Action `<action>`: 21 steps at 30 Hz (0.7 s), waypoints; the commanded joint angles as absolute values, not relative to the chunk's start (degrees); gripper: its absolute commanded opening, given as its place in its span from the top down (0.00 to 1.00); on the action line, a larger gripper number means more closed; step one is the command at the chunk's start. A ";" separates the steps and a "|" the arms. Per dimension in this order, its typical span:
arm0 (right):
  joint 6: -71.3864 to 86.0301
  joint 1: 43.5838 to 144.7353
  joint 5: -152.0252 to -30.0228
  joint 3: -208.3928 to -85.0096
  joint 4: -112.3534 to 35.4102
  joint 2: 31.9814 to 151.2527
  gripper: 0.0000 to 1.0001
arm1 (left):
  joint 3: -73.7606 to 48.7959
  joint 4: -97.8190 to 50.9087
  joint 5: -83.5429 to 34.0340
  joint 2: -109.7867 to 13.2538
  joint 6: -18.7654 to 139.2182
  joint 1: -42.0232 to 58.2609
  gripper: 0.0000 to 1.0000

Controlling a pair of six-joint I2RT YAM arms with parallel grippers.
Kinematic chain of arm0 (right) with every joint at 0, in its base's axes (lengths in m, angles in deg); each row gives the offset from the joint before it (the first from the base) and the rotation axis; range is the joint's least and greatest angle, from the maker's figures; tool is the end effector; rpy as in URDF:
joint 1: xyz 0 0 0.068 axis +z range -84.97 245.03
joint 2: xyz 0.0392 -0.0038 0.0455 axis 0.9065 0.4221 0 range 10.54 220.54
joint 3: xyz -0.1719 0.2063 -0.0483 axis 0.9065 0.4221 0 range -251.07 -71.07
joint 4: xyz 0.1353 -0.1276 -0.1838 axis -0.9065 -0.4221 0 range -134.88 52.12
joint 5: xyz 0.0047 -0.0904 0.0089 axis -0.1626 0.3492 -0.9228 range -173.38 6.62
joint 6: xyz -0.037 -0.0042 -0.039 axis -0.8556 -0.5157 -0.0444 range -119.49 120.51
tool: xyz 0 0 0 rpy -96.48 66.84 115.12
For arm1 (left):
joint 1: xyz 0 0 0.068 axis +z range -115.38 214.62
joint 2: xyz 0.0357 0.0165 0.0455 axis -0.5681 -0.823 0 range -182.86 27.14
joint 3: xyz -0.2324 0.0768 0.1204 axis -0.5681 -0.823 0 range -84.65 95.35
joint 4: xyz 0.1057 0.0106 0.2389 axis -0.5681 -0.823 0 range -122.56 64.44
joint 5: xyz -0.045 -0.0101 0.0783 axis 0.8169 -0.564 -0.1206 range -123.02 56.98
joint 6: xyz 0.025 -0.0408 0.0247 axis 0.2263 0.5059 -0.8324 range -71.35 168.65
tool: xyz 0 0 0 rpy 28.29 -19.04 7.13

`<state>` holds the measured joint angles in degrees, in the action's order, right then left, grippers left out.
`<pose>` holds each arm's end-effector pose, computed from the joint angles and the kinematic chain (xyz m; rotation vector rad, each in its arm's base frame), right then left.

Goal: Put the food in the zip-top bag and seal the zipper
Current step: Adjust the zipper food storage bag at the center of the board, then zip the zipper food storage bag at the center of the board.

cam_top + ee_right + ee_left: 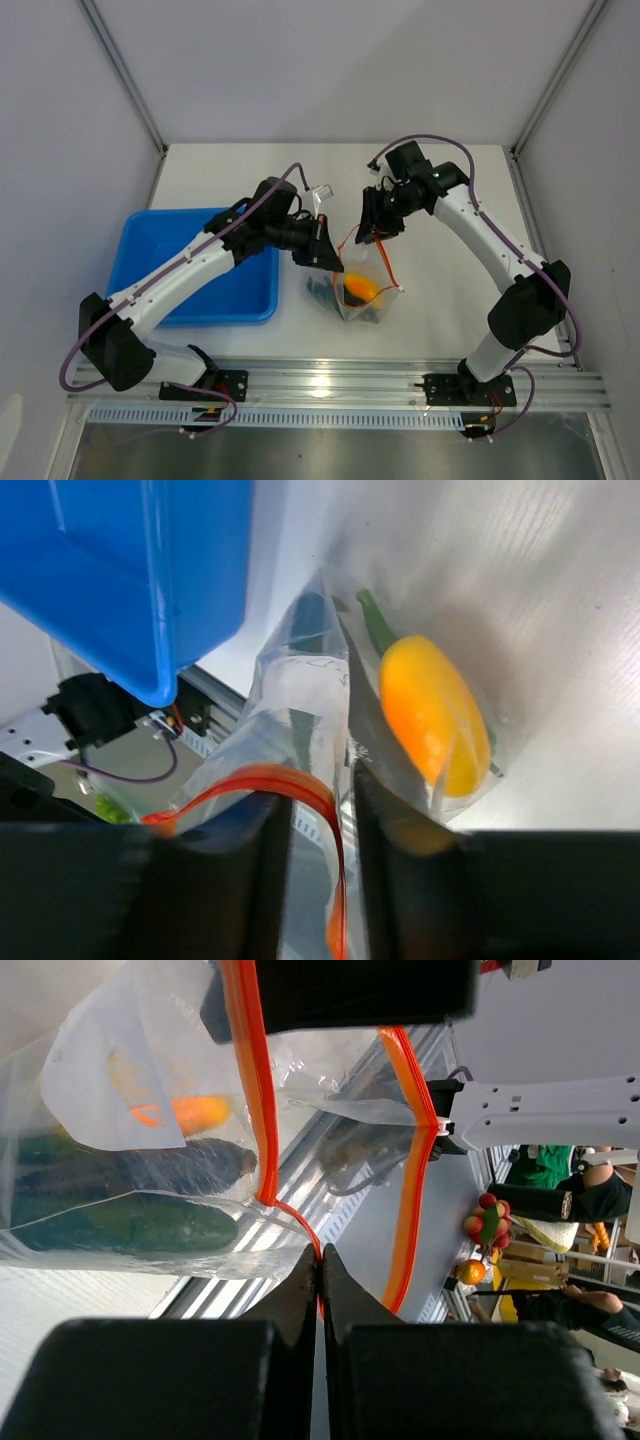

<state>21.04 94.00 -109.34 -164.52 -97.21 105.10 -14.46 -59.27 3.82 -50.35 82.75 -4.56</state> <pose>0.2894 0.1781 0.3398 -0.3663 2.7106 0.8730 0.2119 -0.2003 0.3325 0.4873 2.4696 -1.3418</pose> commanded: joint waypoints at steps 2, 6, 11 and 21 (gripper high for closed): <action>19.14 93.60 -110.72 -166.95 -94.74 100.54 0.58 | -10.57 -59.92 3.03 -48.45 85.64 -3.88 0.99; 18.00 91.76 -111.59 -168.18 -95.35 97.73 0.43 | -10.82 -60.10 3.19 -48.01 89.51 -1.77 0.99; 15.89 90.17 -114.32 -167.31 -97.28 93.16 0.37 | -11.61 -56.59 4.34 -48.00 94.61 0.95 0.99; 11.42 91.57 -112.23 -158.44 -100.36 84.19 0.25 | -10.74 -55.97 6.53 -49.85 95.84 4.21 0.99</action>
